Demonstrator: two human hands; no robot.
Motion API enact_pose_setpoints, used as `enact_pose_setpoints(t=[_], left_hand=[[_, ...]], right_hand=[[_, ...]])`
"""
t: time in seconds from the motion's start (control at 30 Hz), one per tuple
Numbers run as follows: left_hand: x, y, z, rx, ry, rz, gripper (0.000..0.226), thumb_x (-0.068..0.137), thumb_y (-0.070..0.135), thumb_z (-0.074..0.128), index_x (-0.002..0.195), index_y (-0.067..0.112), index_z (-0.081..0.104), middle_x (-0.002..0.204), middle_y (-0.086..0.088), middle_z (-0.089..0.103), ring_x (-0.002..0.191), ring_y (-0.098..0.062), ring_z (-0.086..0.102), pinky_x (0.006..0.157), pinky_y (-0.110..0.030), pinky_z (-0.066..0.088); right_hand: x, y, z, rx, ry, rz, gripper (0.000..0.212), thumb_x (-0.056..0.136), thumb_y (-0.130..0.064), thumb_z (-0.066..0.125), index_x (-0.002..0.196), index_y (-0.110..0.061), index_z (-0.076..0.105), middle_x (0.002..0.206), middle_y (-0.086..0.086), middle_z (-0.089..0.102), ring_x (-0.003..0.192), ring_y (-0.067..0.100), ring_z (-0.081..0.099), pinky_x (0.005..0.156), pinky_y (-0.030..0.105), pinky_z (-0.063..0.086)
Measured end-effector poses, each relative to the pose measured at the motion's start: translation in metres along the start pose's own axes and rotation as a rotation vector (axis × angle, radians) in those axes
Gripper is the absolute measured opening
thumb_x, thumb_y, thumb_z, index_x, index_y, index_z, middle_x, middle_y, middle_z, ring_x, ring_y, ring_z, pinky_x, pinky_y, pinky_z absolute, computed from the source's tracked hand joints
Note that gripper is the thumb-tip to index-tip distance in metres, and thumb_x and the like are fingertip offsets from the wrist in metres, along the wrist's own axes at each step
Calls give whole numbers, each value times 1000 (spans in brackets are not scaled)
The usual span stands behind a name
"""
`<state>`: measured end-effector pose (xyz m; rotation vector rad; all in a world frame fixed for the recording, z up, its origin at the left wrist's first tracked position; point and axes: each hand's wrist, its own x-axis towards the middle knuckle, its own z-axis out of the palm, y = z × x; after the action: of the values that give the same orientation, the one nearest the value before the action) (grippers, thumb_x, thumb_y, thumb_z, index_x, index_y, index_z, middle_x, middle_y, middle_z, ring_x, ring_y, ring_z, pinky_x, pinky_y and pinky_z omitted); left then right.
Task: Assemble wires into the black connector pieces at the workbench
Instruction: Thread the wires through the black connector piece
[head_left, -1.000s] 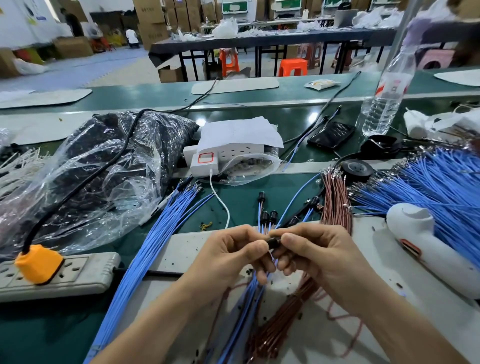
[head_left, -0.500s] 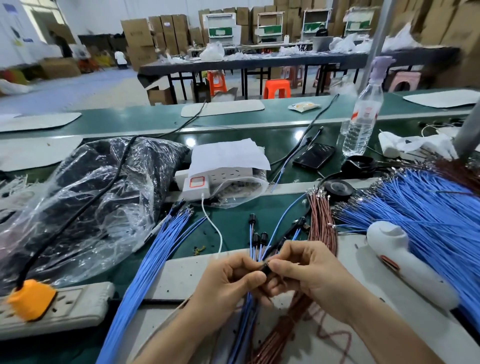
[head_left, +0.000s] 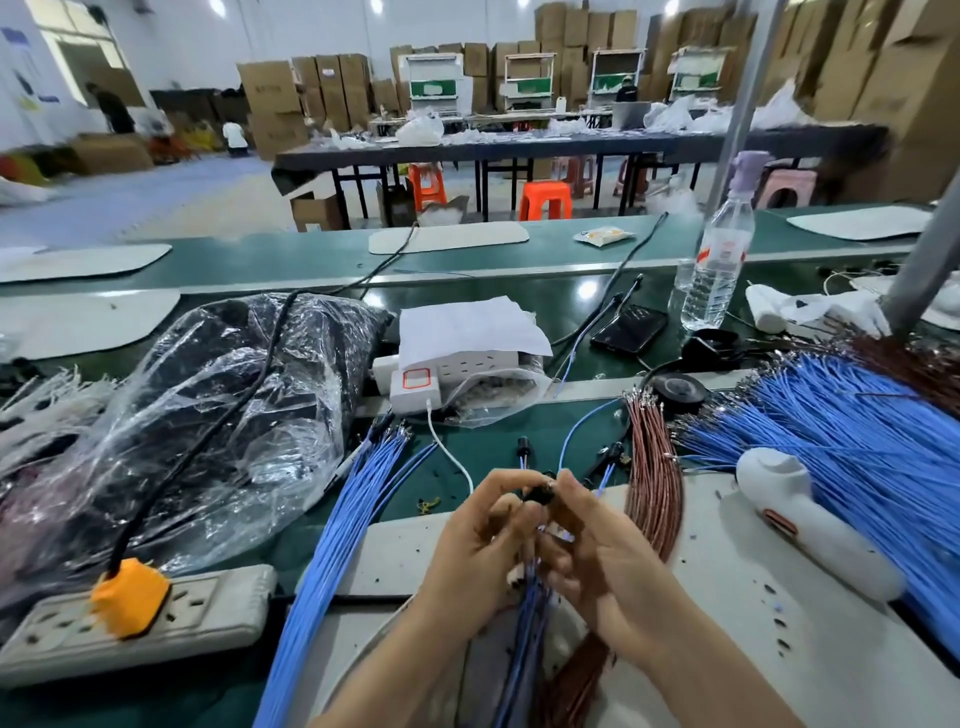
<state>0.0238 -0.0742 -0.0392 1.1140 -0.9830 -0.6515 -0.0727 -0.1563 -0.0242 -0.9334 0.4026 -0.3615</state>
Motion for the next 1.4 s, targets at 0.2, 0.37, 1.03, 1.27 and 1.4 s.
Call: enact_pose_setpoints(t=[0.2,0.37,1.03,1.27,1.4], left_hand=[[2,-4,-4,64,-10,28,14,94,6,49,105,12,55,60,11,61,47,1,50,48,-12,39],[-1,1,-4,146,-26,41,14,95,2,49,106,9,55,59,13,59,51,2,51,54,-10,40],[-3,78,5,313,244,272,23,84,30,61,101,40,72,59,5,60,40,-4,39,40,-13,30],[-45,116,-18,1074,-644,-308,25,92,34,59,115,32,68,97,9,73,84,3,65,75,-8,46],[-45,85,-13,1243,-443,-358,27,92,48,53,110,31,64,107,21,61,97,8,51,87,-12,39]], right_hand=[[3,-14,2,-118,-26,80,51,73,-57,60,88,-11,77,76,-1,63,45,6,35,46,20,23],[-2,-14,5,-14,24,48,42,77,-42,60,76,-3,77,64,2,56,42,3,41,38,13,33],[6,-127,-69,303,490,-431,44,103,-38,32,74,-12,51,48,-6,47,34,0,37,31,12,25],[73,-57,-61,-162,476,-173,20,99,-12,50,82,-2,53,67,14,55,35,8,55,32,15,39],[74,-23,-54,-829,472,-265,9,89,-7,65,97,-4,64,82,5,67,44,7,61,46,14,44]])
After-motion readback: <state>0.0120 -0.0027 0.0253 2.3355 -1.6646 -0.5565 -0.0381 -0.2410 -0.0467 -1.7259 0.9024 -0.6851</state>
